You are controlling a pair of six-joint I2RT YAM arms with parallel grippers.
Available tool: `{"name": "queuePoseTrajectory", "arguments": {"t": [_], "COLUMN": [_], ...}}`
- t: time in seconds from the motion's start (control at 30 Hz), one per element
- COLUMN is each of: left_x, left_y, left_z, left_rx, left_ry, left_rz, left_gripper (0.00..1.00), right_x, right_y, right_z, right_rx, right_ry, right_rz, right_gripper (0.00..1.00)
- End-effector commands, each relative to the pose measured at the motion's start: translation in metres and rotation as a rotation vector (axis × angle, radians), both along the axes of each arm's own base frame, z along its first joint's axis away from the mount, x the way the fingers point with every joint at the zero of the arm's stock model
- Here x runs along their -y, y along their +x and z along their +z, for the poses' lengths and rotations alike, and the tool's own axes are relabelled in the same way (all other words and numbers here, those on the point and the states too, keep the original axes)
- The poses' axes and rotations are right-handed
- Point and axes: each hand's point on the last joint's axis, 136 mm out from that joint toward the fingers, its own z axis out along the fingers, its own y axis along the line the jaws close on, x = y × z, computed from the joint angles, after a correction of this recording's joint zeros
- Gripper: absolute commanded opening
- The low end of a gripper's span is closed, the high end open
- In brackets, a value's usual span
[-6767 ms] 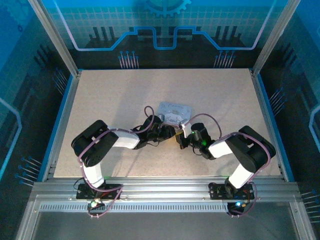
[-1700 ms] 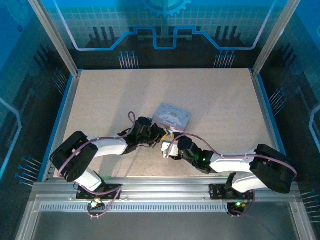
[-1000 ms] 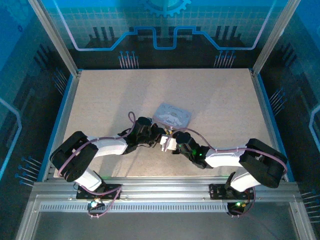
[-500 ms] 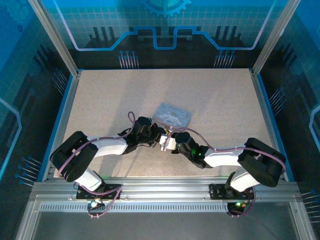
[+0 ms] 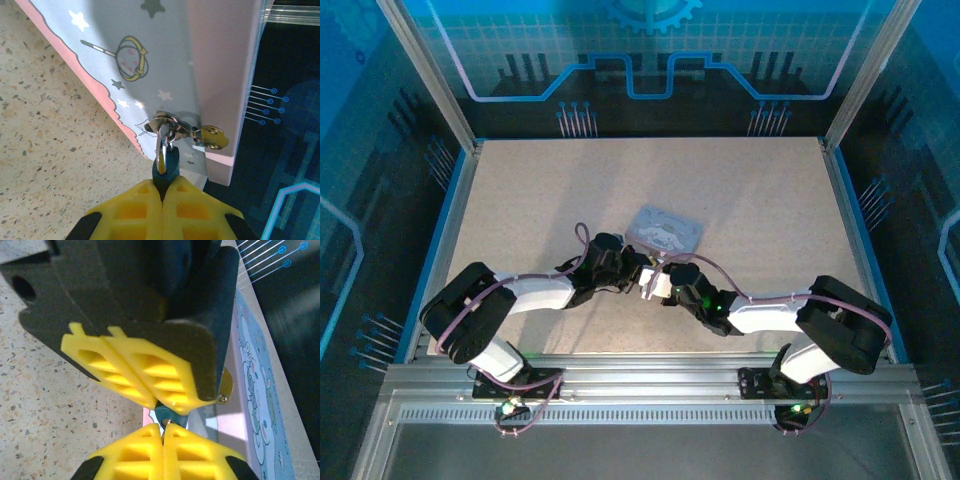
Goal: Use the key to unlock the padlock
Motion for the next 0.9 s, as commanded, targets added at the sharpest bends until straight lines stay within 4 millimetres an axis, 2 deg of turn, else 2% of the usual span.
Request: {"name": "queuePoseTrajectory", "arguments": {"t": [0.0, 0.33, 0.57, 0.87], "left_x": [0.016, 0.015, 0.015, 0.015], "left_y": [-0.001, -0.001, 0.0, 0.0], "left_z": [0.025, 0.025, 0.023, 0.018], "left_rx": [0.043, 0.042, 0.039, 0.034], "left_ry": [-0.077, -0.081, -0.077, -0.071], "left_rz": [-0.051, -0.047, -0.046, -0.046], "left_gripper": [0.0, 0.0, 0.0, 0.0], "right_x": [0.003, -0.008, -0.007, -0.017], "right_y": [0.015, 0.013, 0.011, 0.002], "right_z": [0.024, 0.035, 0.018, -0.004], "right_rx": [0.02, -0.07, -0.161, -0.313], "right_ry": [0.08, 0.207, 0.325, 0.457], "right_rz": [-0.076, -0.104, -0.173, -0.204], "right_gripper": [0.0, 0.0, 0.0, 0.0]}}
